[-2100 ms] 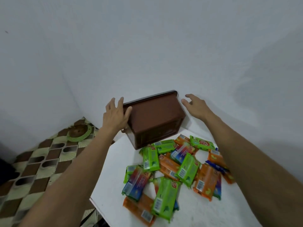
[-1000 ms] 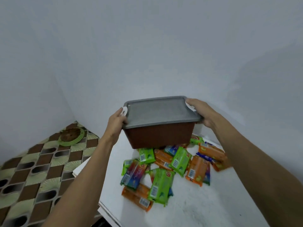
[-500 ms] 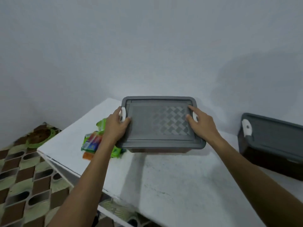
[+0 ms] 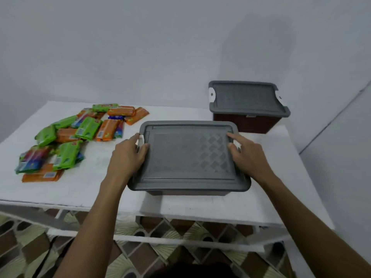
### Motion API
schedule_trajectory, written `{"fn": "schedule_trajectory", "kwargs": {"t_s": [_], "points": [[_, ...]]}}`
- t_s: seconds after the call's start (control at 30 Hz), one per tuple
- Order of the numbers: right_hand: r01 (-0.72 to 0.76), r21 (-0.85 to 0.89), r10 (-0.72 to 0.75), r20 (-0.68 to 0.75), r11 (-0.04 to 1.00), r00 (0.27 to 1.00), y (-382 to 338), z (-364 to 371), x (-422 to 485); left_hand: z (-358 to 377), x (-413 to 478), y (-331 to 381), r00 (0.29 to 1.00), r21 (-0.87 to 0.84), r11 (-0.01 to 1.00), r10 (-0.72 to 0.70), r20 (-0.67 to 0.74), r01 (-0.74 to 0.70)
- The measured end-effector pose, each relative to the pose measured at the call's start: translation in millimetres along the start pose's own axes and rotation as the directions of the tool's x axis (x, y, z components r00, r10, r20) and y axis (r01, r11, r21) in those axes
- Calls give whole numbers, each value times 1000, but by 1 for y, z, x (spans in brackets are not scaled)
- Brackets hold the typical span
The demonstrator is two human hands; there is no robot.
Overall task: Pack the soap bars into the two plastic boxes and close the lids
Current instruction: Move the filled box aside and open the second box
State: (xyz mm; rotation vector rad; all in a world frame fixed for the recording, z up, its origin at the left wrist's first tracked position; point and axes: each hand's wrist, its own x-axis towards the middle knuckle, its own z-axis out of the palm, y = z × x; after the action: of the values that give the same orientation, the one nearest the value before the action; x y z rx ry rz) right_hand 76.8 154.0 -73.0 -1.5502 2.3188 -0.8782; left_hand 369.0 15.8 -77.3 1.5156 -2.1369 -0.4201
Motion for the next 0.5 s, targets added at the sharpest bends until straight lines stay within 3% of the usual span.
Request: {"fn": "schedule_trajectory", "kwargs": {"t_s": [0.13,0.27,0.4,0.47,0.5], "points": [[-82,50,82,-8,995,997,16,-2,-25,13,-11,3,997,-70,998,12,77,-7],[-154,275,159,6,949,987,28,-2,-36,17,-16,-15,984,-238,964,-84,156,120],[-255,477,272,33,841,962,40,3,-43,17,-22,-23,919,-578,725,-208,334,374],[-296,487,315,45,822,948,45,9,-47,18,-23,-26,922,-575,730,-211,324,369],[-280,446,301,23,850,953,48,11,-47,19,-23,-26,936,-530,778,-216,277,337]]}}
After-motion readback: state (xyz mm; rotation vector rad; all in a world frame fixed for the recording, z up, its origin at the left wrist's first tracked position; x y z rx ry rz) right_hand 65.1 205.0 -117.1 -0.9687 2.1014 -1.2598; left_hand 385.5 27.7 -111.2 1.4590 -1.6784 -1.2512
